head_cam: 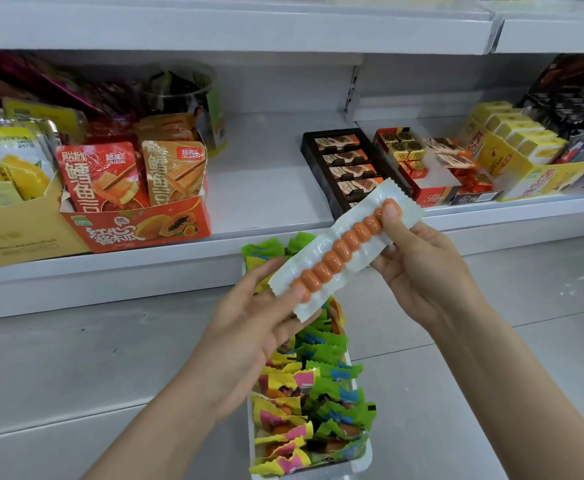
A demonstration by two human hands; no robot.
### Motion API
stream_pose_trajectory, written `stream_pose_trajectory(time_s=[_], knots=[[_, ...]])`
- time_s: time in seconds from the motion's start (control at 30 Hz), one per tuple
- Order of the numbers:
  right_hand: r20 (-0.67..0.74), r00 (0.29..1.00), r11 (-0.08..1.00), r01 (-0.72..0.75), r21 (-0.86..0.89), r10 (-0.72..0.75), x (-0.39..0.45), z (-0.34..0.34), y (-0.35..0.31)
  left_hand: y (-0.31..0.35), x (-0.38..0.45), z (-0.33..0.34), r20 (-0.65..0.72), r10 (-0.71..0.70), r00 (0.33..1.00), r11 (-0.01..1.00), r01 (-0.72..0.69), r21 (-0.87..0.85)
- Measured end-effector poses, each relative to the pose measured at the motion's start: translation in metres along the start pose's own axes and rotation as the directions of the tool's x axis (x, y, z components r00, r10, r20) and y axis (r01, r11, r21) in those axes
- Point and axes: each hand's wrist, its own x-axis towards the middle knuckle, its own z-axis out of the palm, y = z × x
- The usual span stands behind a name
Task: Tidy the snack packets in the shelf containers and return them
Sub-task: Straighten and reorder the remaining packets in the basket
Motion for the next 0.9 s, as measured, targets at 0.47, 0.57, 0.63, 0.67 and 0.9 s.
stream_pose_trajectory(time_s=[0.47, 0.57, 0.63, 0.67, 0.9], knots=[[0.054, 0.998, 0.998, -0.035, 0.054, 0.033, 0.004, -0.001, 0.011, -0.007, 0.004, 0.002, -0.124, 0.185, 0.975, 0.982, -0.188, -0.016], [0.079, 0.988, 0.991, -0.127, -0.052, 0.131, 0.006, -0.006, 0.006, -0.001, 0.008, -0.002, -0.189, 0.443, 0.876, 0.867, -0.365, 0.339], [0.07, 0.974, 0.976, -0.216, -0.019, 0.217, 0.008, -0.012, -0.001, 0.006, 0.009, -0.008, -0.074, 0.604, 0.794, 0.684, -0.467, 0.56], [0.083, 0.966, 0.969, -0.246, 0.018, 0.244, 0.009, -0.015, -0.006, 0.009, 0.01, -0.012, 0.008, 0.652, 0.758, 0.578, -0.504, 0.641], [-0.025, 1.0, 0.98, -0.01, -0.198, 0.005, 0.013, -0.027, -0.029, 0.014, 0.031, -0.012, 0.439, 0.652, 0.618, 0.057, -0.617, 0.785]])
